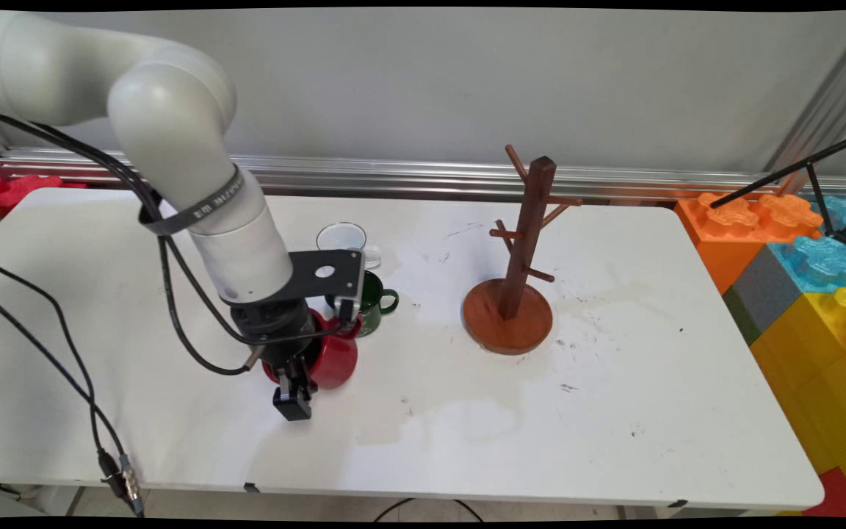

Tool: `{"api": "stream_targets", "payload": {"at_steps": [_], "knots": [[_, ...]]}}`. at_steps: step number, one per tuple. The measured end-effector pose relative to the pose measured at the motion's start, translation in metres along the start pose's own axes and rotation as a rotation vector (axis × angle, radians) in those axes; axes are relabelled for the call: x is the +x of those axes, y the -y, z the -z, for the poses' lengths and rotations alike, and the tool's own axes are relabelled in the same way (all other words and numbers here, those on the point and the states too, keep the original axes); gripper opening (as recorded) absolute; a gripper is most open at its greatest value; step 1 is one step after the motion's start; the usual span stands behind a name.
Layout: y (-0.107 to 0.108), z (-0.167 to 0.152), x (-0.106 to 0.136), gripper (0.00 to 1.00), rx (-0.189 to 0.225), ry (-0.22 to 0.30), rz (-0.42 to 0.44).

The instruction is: Place the picked object on the table

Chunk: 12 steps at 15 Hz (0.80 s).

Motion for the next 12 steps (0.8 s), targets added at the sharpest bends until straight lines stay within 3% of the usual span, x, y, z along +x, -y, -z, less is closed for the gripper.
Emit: {"api": "stream_targets", "payload": {"at_steps": [12], "knots": [[0.01,-0.019,0.019,0.0,-0.039,0.024,-0.032]]}}
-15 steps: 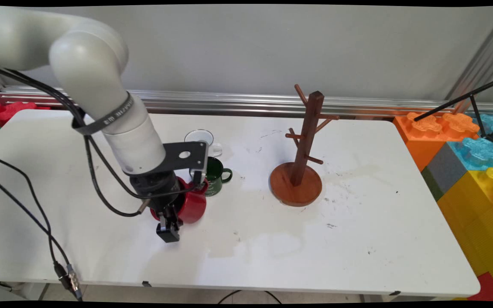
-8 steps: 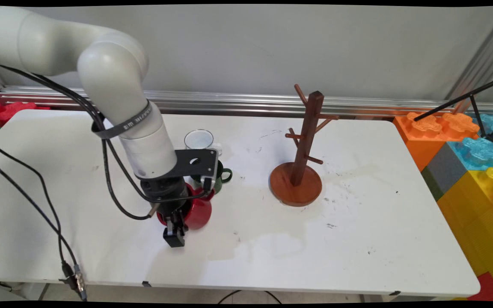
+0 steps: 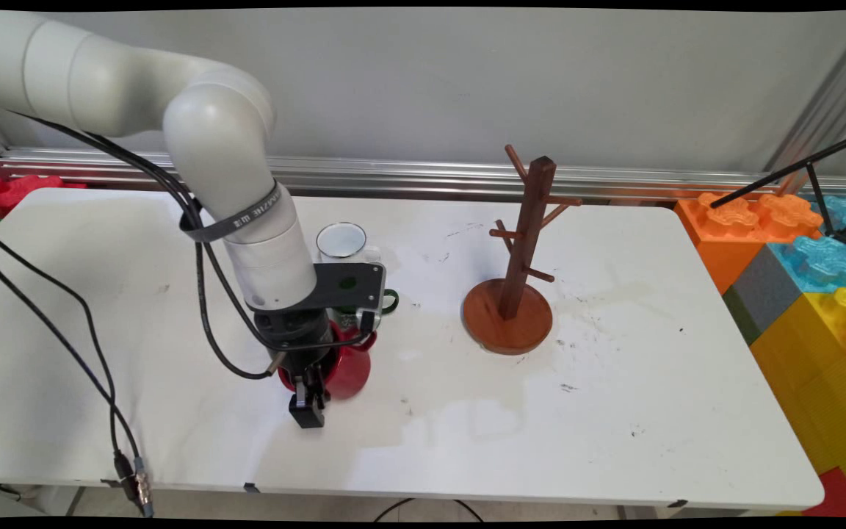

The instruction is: Place the picked object on the table

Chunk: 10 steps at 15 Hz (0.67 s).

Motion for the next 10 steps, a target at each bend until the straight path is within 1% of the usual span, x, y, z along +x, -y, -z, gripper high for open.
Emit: {"api": "stream_targets", "payload": {"at_steps": [10], "knots": [[0.013,-0.013,0.009,0.0,-0.017,-0.002,-0.02]]}}
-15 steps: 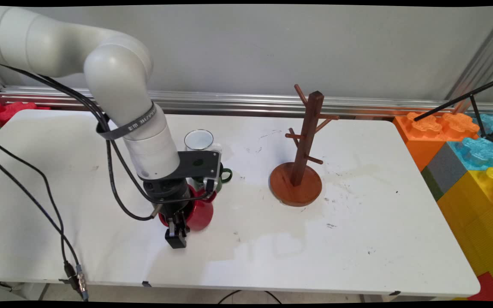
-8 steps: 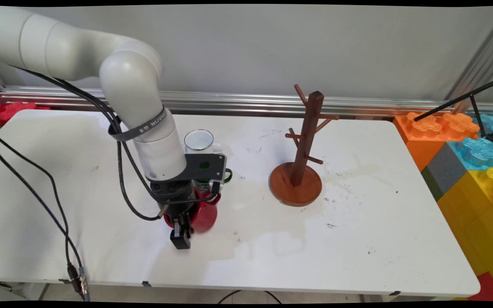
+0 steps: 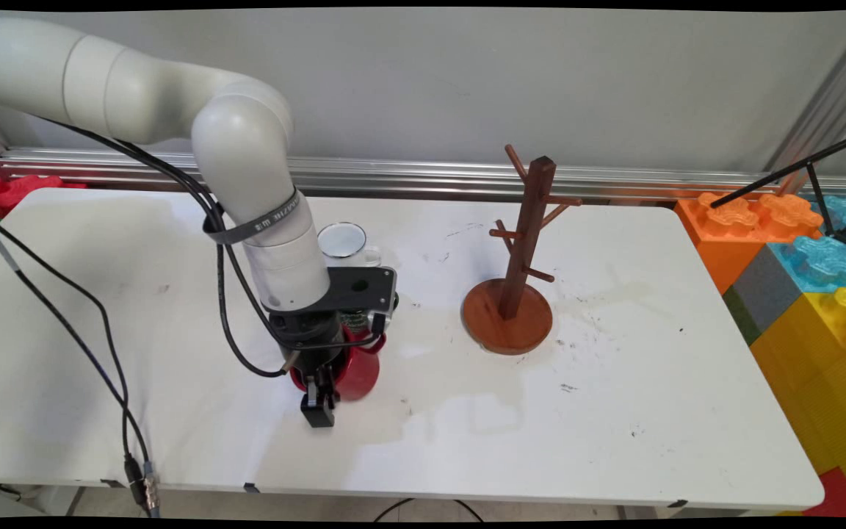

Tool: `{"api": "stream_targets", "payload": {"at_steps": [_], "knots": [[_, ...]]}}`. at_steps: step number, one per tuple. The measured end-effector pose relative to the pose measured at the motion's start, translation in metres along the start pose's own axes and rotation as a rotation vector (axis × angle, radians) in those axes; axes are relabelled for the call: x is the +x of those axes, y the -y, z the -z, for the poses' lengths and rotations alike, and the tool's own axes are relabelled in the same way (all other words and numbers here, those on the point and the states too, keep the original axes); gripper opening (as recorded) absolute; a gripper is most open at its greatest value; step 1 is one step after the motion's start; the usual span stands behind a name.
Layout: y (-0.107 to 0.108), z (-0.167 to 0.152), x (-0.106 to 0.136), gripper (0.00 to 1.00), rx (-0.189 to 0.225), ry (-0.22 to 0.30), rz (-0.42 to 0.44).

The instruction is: Place the picked object on the table

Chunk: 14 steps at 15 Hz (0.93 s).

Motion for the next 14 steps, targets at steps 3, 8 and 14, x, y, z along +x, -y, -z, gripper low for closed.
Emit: {"api": "stream_targets", "payload": {"at_steps": [3,8,14], "knots": [[0.0027,-0.0029,0.0025,1.0,-0.004,-0.005,-0.001],[0.0062,-0.0066,0.005,1.0,-0.008,-0.014,-0.001],[0.0069,-0.0053,0.009,1.0,-0.006,-0.048,-0.025]]}}
